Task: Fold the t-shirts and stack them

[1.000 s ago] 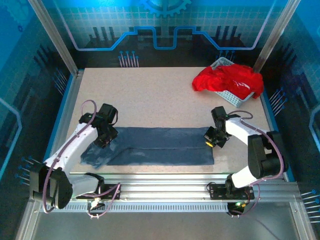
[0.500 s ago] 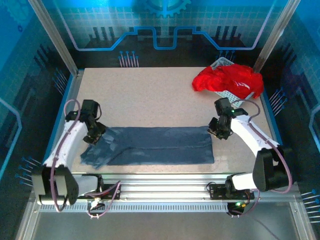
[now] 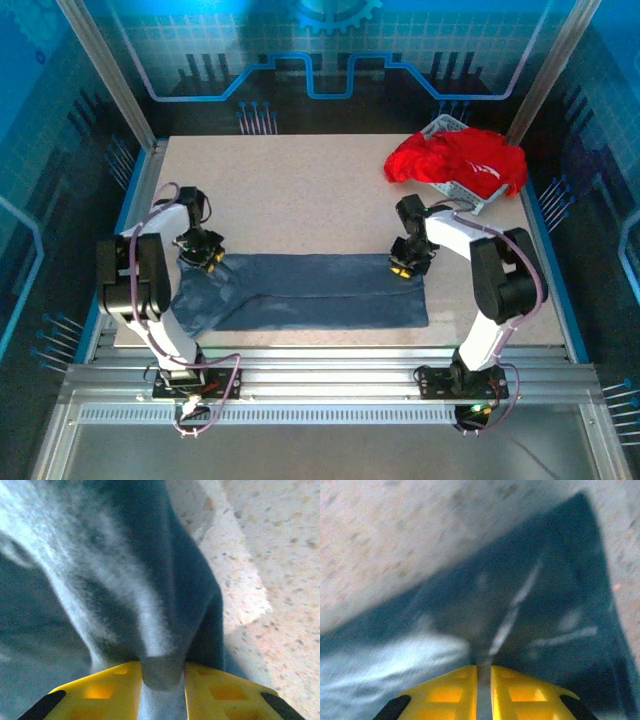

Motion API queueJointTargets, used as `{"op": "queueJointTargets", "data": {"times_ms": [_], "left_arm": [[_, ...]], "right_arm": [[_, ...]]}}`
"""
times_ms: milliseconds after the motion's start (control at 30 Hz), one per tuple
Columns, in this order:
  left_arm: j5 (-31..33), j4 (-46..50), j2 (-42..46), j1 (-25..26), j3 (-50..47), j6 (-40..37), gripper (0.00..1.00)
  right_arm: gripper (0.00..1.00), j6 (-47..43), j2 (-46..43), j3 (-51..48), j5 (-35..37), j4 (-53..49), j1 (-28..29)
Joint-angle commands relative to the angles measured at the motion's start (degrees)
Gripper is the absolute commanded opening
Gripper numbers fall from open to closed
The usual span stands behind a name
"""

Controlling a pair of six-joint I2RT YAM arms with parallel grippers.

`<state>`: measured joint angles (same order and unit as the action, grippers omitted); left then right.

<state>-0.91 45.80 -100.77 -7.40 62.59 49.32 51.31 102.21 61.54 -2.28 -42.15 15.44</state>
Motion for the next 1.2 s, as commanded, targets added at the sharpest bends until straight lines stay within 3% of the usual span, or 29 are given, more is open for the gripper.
{"op": "queueJointTargets", "data": {"times_ms": [0, 333, 500, 733, 800, 900, 967, 1167], "left_arm": [[-5.3, -1.7, -3.0, -0.4, 0.7, -0.5, 0.32], [-9.4, -1.3, -13.2, 7.2, 13.5, 2.7, 0.41], [-8.2, 1.9, -14.6, 7.8, 21.0, 1.4, 0.46], [-3.0, 4.8, -1.5, 8.3, 14.2, -3.9, 0.49], [-5.0, 4.8, 1.4, 8.3, 10.0, -4.5, 0.49], [-13.0, 0.1, 4.2, 8.9, 2.8, -2.2, 0.49], [-14.2, -2.3, 4.7, 11.1, 2.0, -1.2, 0.50], [-8.6, -6.5, -1.2, 18.5, 6.7, -4.5, 0.46]], "right_arm": [[0.17, 1.5, 3.9, 3.6, 0.8, -6.1, -4.1], [0.17, -4.0, 14.8, 19.8, 4.0, -10.3, -15.0], [0.17, -8.9, 17.6, 27.2, 5.4, -10.7, -15.9], [0.31, -10.7, 5.9, 22.1, 7.0, -6.4, -10.0], [0.33, -11.0, 2.6, 19.7, 5.2, -4.5, -7.9], [0.34, -11.7, 0.3, 17.1, -0.4, -1.5, -4.5], [0.32, -11.9, 0.3, 16.7, -3.0, -1.4, -2.1], [0.30, -9.8, -1.1, 14.4, -5.7, 0.8, 2.4]]}}
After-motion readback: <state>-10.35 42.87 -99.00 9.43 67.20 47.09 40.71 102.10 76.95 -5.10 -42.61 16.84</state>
